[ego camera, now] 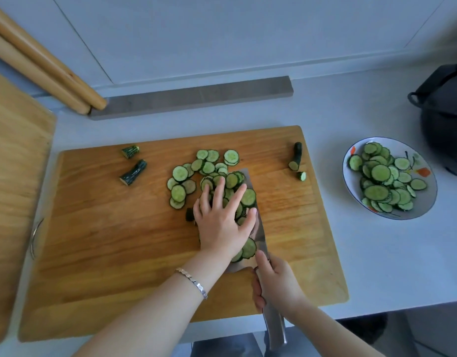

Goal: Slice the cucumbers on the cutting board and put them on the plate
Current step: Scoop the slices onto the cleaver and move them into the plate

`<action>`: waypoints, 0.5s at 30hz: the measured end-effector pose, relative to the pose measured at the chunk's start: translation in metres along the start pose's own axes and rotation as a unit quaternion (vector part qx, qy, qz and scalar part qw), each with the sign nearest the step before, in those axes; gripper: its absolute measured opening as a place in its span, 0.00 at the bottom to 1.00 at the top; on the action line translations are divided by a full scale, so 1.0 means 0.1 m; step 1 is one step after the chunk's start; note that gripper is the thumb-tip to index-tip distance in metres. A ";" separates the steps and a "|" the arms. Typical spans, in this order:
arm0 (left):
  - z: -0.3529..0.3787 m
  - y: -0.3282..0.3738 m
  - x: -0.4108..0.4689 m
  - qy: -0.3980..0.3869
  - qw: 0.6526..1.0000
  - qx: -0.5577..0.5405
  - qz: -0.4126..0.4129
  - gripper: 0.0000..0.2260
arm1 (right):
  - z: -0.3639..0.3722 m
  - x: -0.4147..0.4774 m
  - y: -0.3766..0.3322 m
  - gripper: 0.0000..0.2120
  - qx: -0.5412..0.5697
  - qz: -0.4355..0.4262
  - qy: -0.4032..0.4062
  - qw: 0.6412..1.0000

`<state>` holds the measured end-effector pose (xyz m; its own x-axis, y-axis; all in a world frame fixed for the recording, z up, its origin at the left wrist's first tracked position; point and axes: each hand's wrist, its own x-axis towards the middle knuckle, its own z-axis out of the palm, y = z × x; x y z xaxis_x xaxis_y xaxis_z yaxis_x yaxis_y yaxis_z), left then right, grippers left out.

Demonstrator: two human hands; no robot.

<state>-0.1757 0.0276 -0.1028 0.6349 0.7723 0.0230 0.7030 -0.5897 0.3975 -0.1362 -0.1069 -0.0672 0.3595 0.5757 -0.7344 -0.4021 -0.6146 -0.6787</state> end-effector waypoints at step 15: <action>0.40 2.18 0.43 0.036 0.990 -0.087 0.108 0.23 | -1.91 -0.41 -0.32 0.16 0.032 -0.039 0.144 0.988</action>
<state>0.0176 -0.0774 -0.0522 0.7354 0.6511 0.1877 0.4834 -0.6982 0.5281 0.0228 -0.2141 -0.0170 0.6127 0.4368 -0.6587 -0.4135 -0.5331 -0.7381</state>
